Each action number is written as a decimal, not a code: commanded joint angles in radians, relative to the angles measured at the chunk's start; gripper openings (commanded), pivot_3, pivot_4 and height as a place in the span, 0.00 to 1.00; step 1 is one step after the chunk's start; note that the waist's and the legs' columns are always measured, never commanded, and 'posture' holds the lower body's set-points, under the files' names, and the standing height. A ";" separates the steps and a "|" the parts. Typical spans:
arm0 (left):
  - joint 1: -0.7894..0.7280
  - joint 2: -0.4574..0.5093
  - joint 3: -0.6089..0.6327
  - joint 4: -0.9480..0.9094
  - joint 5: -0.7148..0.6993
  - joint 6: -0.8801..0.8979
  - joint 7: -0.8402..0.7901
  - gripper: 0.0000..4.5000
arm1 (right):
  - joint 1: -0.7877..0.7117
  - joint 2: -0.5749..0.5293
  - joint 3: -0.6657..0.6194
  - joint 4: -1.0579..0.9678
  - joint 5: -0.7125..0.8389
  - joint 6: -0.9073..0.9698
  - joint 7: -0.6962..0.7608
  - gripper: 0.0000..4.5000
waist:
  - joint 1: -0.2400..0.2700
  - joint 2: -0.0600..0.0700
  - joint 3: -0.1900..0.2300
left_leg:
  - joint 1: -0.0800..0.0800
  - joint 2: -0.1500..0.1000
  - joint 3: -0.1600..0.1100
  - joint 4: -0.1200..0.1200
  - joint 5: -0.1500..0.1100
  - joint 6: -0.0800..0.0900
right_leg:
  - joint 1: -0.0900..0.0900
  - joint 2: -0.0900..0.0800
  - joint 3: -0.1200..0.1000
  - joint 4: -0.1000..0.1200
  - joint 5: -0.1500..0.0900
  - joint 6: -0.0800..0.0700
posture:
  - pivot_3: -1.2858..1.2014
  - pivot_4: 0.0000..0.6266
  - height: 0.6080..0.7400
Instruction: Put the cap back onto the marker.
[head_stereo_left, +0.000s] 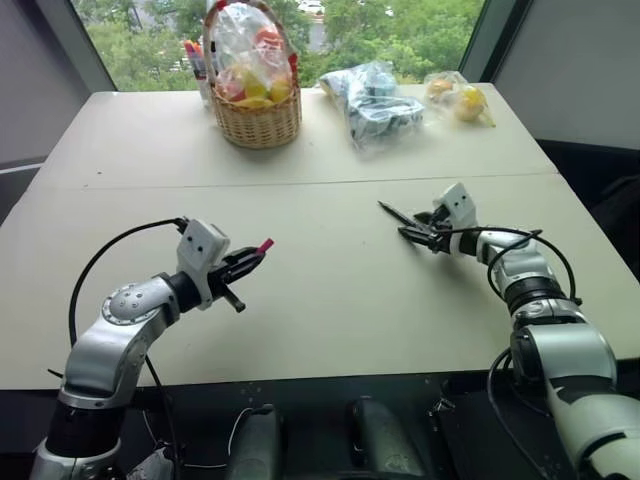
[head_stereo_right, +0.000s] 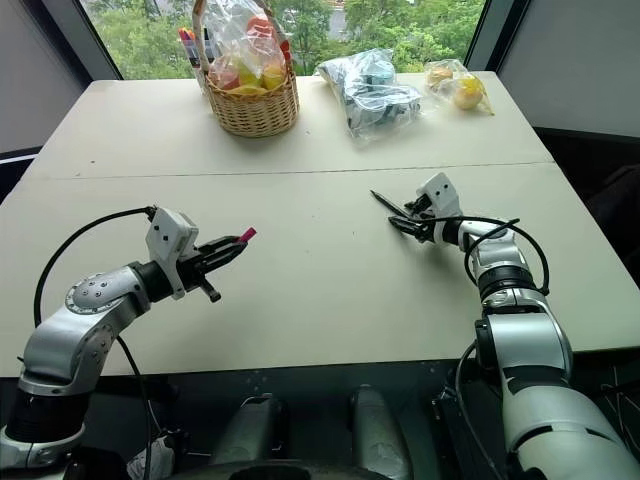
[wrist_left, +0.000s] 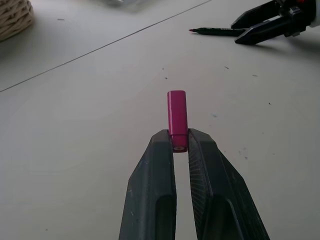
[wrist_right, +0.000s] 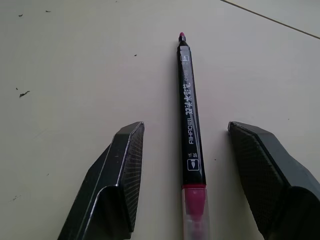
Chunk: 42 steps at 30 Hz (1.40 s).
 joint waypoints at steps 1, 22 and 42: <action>-0.013 -0.001 0.015 -0.033 -0.016 -0.010 0.006 0.00 | -0.027 -0.006 -0.001 -0.004 -0.013 0.003 0.002 0.62 | 0.000 0.000 0.000 | 0.000 0.000 0.000 0.000 0.000 0.000 | 0.000 0.000 0.000 0.000 0.000 0.000 | 0.52 0.24 1.00; -0.056 0.018 0.046 0.060 -0.048 -0.055 -0.043 0.00 | -0.021 -0.011 0.000 -0.017 -0.037 0.009 0.036 0.01 | 0.000 0.000 0.000 | 0.000 0.000 0.000 0.000 0.000 0.000 | 0.000 0.000 0.000 0.000 0.000 0.000 | 0.52 0.24 1.00; -0.478 -0.040 -0.140 0.877 0.210 -0.882 -0.428 0.00 | 0.073 -0.105 0.182 -0.604 -0.124 -0.118 0.207 0.01 | 0.000 0.001 0.001 | 0.000 0.000 0.001 -0.001 0.000 0.000 | -0.001 0.000 0.000 0.000 0.000 0.000 | 0.52 0.24 1.00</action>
